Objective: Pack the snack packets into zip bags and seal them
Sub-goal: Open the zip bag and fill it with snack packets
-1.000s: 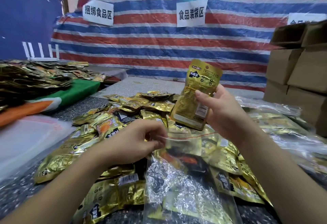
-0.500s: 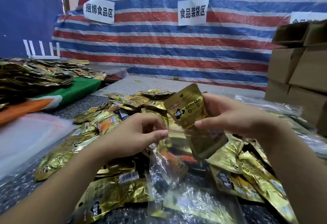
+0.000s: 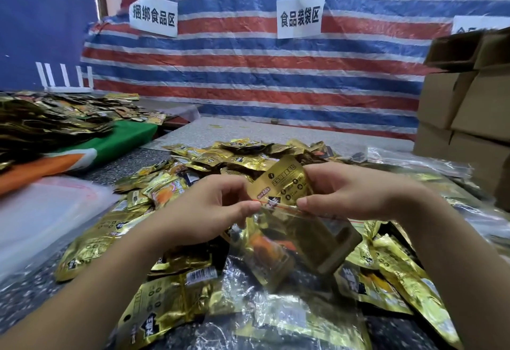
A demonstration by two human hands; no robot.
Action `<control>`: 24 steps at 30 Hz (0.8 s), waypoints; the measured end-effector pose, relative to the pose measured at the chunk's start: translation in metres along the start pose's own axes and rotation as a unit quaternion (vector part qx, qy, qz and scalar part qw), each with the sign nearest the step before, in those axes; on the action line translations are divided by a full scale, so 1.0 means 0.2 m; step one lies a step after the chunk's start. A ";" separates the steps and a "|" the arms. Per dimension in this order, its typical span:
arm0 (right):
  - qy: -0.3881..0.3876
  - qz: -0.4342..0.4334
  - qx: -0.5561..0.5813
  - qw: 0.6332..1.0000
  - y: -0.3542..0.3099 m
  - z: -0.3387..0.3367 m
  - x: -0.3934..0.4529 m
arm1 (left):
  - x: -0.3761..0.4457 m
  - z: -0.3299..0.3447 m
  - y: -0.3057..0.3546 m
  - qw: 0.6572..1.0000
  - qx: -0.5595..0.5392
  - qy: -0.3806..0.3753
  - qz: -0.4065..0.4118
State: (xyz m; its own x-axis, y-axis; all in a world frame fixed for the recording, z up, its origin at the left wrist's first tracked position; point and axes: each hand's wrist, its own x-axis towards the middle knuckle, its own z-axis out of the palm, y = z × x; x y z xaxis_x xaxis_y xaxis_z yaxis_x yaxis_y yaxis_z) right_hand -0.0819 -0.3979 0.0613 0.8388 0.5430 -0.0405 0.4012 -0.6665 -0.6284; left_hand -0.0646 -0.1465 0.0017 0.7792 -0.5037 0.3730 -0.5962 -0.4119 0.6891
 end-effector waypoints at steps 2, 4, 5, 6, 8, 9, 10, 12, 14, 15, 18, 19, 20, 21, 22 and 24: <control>-0.014 0.021 -0.025 0.999 -0.01 -0.01 -0.01 | 0.00 0.00 0.00 1.000 0.005 -0.009 -0.002; -0.033 0.032 -0.053 0.998 -0.03 0.00 -0.02 | 0.00 0.01 0.00 1.000 -0.004 -0.012 0.003; -0.043 0.037 -0.069 0.996 -0.04 0.00 -0.02 | 0.00 0.01 0.00 1.000 -0.007 -0.013 0.005; -0.054 0.042 -0.084 0.994 -0.06 0.00 -0.02 | 0.00 0.01 0.00 1.000 -0.009 -0.014 0.007; -0.080 0.056 -0.119 0.988 -0.08 0.01 -0.02 | 0.00 0.02 0.00 1.000 -0.008 -0.012 0.014; -0.093 0.060 -0.144 0.983 -0.09 0.03 -0.02 | 0.00 0.03 0.01 1.000 -0.006 -0.009 0.021; -0.104 0.063 -0.170 0.978 -0.10 0.04 -0.02 | -0.01 0.04 0.01 1.000 -0.004 -0.005 0.028; -0.122 0.060 -0.207 0.969 -0.13 0.07 -0.01 | -0.01 0.06 0.03 0.999 0.002 0.004 0.037; -0.129 0.059 -0.231 0.963 -0.15 0.09 -0.01 | -0.01 0.07 0.04 0.999 0.006 0.012 0.035; -0.128 0.060 -0.238 0.961 -0.16 0.09 -0.01 | -0.01 0.07 0.05 0.999 0.004 0.015 0.035; -0.128 0.061 -0.235 0.962 -0.15 0.09 -0.01 | -0.01 0.08 0.05 0.999 -0.004 0.025 0.044; -0.127 0.061 -0.232 0.962 -0.15 0.09 -0.01 | -0.01 0.09 0.05 0.998 -0.005 0.031 0.047; -0.122 0.056 -0.233 0.963 -0.15 0.09 0.00 | -0.01 0.09 0.05 0.998 -0.004 0.042 0.048; -0.112 0.047 -0.237 0.964 -0.15 0.10 0.00 | -0.01 0.09 0.04 0.997 -0.002 0.054 0.050; -0.100 0.036 -0.240 0.965 -0.14 0.10 0.01 | 0.00 0.08 0.04 0.997 -0.005 0.065 0.049; -0.077 0.021 -0.245 0.966 -0.14 0.09 0.01 | 0.00 0.08 0.04 0.995 -0.016 0.082 0.051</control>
State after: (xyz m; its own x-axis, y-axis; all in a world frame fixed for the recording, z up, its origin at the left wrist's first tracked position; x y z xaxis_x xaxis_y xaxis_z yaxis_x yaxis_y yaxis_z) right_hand -0.0987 -0.3695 0.0637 0.8087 0.5544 -0.1967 0.5256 -0.8311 -0.1819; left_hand -0.0721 -0.1622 -0.0031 0.7380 -0.4092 0.5366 -0.6690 -0.3399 0.6610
